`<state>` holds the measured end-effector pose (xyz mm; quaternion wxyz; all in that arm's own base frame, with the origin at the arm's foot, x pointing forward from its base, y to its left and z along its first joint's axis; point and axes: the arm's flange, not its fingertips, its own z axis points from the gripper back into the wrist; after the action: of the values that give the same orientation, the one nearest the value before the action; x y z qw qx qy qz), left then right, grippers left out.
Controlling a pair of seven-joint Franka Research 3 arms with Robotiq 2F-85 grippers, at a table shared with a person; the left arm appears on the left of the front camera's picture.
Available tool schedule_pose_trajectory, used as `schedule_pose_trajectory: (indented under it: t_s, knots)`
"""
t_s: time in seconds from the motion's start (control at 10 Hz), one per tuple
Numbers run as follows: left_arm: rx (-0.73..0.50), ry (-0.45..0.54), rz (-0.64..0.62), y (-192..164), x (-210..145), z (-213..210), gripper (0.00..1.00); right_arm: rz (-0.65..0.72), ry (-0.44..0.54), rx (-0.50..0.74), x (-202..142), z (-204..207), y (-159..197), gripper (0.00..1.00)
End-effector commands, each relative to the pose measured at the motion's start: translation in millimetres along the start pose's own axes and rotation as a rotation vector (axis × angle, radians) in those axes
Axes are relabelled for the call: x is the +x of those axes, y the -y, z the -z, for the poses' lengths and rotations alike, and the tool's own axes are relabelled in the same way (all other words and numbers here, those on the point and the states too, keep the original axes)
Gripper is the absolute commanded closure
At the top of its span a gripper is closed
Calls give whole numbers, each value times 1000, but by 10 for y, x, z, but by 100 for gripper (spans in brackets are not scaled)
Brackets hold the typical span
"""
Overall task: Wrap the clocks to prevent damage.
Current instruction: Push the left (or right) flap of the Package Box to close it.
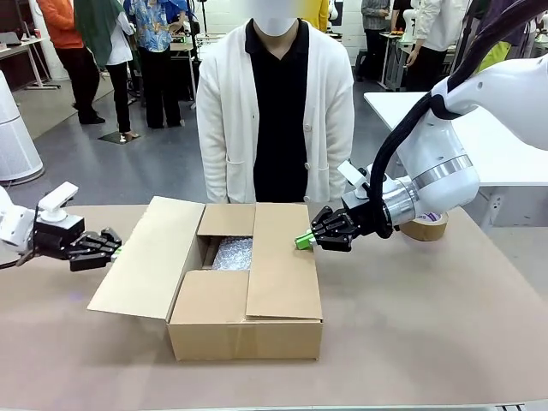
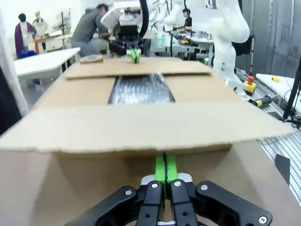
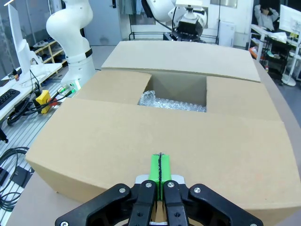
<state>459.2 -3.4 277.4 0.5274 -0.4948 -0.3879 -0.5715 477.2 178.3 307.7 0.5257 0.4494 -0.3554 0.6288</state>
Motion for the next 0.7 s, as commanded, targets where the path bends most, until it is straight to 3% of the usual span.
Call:
schedule_pose_trajectory:
  t_s: [0.0, 0.2, 0.6]
  knots:
    - [31, 79, 92, -65, 248, 60, 100, 9, -7, -4, -45, 31, -6, 99]
    - [28, 130, 108, -149, 484, 125, 100, 9, -7, -4, -45, 31, -6, 99]
    - [-4, 74, 116, -228, 616, 371, 100, 9, -7, -4, -45, 31, -6, 99]
